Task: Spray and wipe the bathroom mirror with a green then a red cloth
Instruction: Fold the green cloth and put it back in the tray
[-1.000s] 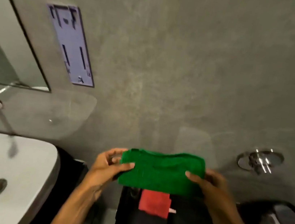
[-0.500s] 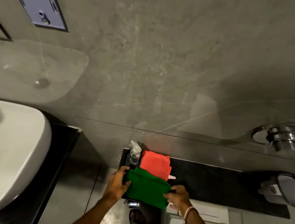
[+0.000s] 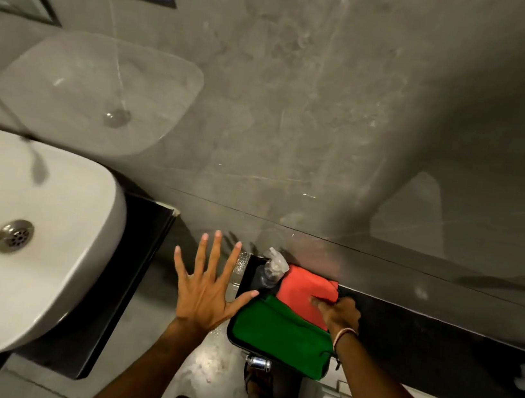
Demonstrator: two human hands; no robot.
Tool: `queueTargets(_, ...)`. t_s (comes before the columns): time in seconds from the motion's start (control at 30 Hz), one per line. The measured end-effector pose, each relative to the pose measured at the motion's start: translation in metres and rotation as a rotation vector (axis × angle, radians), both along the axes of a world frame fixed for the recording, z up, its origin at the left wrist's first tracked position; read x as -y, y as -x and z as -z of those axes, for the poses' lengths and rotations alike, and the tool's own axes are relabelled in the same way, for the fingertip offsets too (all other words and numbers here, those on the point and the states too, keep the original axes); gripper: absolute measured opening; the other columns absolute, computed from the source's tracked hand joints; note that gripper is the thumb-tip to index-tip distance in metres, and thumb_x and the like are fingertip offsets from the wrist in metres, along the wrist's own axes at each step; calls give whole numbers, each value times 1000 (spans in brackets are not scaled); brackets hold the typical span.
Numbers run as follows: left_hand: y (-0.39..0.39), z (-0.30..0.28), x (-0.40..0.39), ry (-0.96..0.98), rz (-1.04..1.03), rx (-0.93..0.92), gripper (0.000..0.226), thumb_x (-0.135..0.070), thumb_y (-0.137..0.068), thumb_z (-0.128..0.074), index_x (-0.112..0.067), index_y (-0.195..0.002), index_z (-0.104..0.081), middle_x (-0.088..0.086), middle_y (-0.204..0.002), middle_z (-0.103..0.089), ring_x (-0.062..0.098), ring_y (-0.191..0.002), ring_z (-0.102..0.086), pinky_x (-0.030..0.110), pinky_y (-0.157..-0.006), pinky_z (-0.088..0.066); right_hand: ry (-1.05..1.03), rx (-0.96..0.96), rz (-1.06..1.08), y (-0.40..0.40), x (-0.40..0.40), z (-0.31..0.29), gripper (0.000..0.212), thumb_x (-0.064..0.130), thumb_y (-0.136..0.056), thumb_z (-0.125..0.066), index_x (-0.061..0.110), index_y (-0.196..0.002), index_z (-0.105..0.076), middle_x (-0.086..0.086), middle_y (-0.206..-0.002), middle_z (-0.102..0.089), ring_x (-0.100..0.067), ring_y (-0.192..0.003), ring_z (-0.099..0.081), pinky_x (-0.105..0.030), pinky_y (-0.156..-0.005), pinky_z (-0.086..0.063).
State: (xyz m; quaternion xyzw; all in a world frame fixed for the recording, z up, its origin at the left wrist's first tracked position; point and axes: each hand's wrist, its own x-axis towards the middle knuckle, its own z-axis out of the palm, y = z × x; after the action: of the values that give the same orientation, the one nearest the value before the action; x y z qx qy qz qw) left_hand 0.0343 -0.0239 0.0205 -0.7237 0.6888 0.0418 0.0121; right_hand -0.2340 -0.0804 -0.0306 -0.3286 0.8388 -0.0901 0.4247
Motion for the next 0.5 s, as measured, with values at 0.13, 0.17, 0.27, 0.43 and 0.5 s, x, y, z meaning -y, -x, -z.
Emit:
queueTargets(0.13,3,0,7,43,8,23,99,-91,-81,-23,-32,-160,-13,16,-170,-13,37,-157,-11,79,-114,-12,3,-40,-40,-7,5,3,75,38,-69,-91,0,-129,-65,-28,-135,-66,-45,-125,-64,-51,-100,-56)
queueTargets(0.17,3,-1,8,60,16,31,99,-90,-81,-24,-32,-160,-13,16,-170,-13,36,-157,-12,79,-114,-12,11,-40,-36,-8,5,2,73,36,-72,-90,0,-130,-65,-28,-135,-65,-44,-126,-64,-51,-101,-56)
queueTargets(0.27,0,-8,10,95,29,39,98,-89,-82,-25,-31,-160,-13,17,-170,-13,36,-157,-12,78,-115,-12,34,-64,-100,-5,5,-6,64,34,-78,-85,0,-129,-66,-27,-136,-64,-44,-127,-62,-50,-103,-54)
queueTargets(0.43,-2,-48,11,208,83,16,96,-87,-84,-29,-29,-159,-19,17,-169,-19,36,-156,-20,75,-117,-15,248,-72,-347,26,-8,-78,59,22,-79,-86,-5,-127,-65,-30,-128,-68,-45,-121,-65,-49,-102,-51)
queueTargets(0.5,0,-83,17,273,79,-64,89,-82,-87,-29,-26,-157,-29,18,-165,-30,35,-153,-29,72,-119,-20,313,-19,-437,39,-6,-126,53,15,-72,-91,1,-119,-70,-15,-110,-78,-36,-110,-71,-38,-93,-56)
